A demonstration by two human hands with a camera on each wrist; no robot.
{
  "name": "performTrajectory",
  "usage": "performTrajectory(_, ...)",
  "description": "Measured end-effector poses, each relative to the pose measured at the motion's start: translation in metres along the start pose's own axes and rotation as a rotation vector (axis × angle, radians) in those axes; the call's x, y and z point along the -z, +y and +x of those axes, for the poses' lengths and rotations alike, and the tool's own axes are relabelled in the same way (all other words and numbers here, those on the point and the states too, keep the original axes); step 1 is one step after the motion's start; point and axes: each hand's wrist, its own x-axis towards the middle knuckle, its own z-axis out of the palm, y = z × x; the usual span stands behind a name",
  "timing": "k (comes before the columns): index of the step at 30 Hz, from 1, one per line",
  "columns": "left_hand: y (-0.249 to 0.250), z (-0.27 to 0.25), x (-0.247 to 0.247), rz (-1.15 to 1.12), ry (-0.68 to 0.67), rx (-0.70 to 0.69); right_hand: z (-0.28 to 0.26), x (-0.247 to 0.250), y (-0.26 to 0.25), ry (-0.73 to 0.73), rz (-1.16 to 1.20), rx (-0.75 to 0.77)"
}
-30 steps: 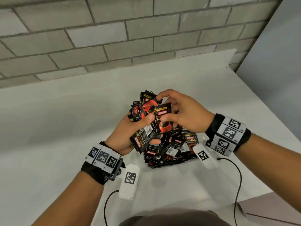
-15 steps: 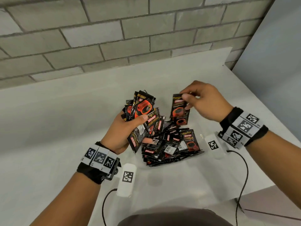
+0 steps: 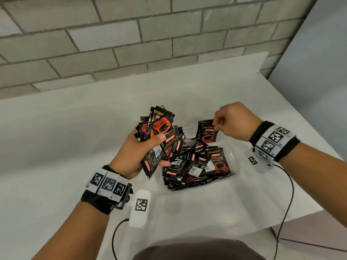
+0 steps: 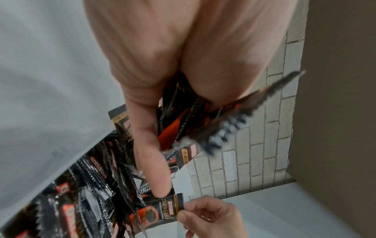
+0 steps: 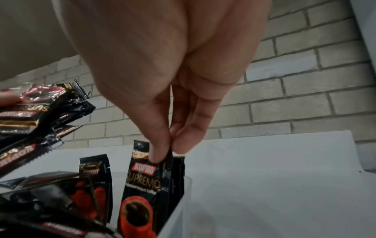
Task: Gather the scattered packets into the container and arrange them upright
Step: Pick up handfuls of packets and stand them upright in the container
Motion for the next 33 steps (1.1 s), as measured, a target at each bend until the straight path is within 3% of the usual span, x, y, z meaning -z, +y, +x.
performTrajectory(7,0.000,0.000,0.000,0.015,0.002,-0.005,0.008,0.018,-0.004,0.029,-0.027,0.065)
performTrajectory(13,0.001,0.001,-0.003,0.012,-0.003,-0.013,0.003,-0.006,-0.004,-0.069,-0.066,0.017)
performTrajectory(23,0.001,0.001,-0.007,0.008,-0.003,0.008,0.006,-0.006,0.006,-0.007,-0.049,0.016)
performTrajectory(33,0.001,0.001,-0.009,0.020,-0.020,0.008,0.009,-0.022,0.001,-0.051,-0.314,0.011)
